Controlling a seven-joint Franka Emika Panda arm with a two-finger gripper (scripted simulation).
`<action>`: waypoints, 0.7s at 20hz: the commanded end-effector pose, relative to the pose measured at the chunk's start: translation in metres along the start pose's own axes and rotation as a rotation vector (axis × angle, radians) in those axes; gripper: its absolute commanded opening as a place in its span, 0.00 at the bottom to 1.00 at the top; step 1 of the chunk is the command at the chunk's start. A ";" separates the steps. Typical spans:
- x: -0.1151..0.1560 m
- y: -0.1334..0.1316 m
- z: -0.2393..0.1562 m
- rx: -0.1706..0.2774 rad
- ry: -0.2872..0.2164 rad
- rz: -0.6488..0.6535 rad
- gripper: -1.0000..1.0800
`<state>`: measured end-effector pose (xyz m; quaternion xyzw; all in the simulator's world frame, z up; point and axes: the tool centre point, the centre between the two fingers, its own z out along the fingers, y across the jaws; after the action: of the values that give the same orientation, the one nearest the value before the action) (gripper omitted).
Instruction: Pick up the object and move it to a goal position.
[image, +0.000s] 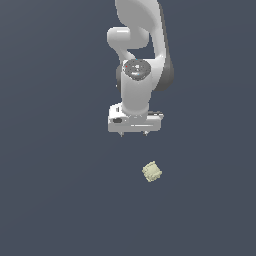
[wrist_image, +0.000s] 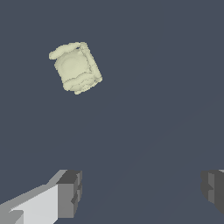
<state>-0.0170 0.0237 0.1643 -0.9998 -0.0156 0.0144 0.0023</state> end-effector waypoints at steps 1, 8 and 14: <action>0.000 0.000 0.000 0.000 0.000 0.000 0.96; -0.004 -0.021 0.009 0.010 -0.023 -0.001 0.96; -0.005 -0.025 0.011 0.012 -0.028 -0.002 0.96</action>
<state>-0.0239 0.0489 0.1535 -0.9994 -0.0166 0.0289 0.0084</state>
